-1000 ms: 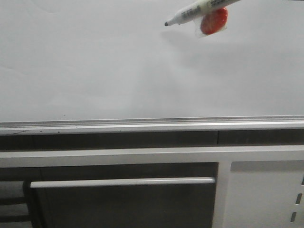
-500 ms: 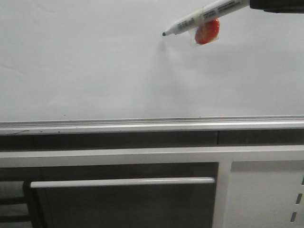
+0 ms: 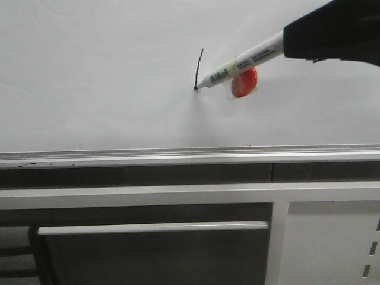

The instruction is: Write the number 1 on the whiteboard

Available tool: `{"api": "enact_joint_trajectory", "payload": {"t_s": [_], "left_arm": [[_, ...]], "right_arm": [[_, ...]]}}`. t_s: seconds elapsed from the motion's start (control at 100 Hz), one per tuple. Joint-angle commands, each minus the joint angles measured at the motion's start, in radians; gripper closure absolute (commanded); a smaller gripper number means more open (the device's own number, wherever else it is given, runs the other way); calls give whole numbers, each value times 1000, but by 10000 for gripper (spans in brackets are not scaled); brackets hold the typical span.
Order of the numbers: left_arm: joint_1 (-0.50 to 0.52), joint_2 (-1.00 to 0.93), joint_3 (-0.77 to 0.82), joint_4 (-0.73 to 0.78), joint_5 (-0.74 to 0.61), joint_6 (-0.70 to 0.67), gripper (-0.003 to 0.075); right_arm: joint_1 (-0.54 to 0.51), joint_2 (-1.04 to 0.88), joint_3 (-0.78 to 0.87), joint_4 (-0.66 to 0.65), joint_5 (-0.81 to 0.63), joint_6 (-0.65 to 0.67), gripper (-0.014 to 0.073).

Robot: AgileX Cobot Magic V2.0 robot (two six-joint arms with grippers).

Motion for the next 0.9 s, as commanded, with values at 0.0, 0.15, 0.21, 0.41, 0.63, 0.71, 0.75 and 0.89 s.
{"api": "enact_joint_trajectory", "payload": {"t_s": [0.0,0.15,0.21,0.41,0.63,0.71,0.75,0.89], "left_arm": [[1,2,-26,-10,-38,-10,741],[1,2,-26,-10,-38,-10,741],[1,2,-26,-10,-38,-10,741],[1,2,-26,-10,-32,-10,741],[1,2,-26,-10,35,-10,741],[1,2,-29,-10,86,0,741],[1,2,-33,-5,122,10,741],[1,19,-64,-3,270,76,741]], "right_arm": [[-1,25,-31,-18,-93,0,637],[4,53,-31,-18,-88,0,638],[21,45,-31,-18,-88,0,638],[116,-72,-32,-18,-10,0,637],[146,-198,-48,-18,87,0,638],[146,-210,-88,-18,162,0,637],[146,-207,-114,-21,211,-5,637],[146,-173,-217,-42,395,-20,637]]}}
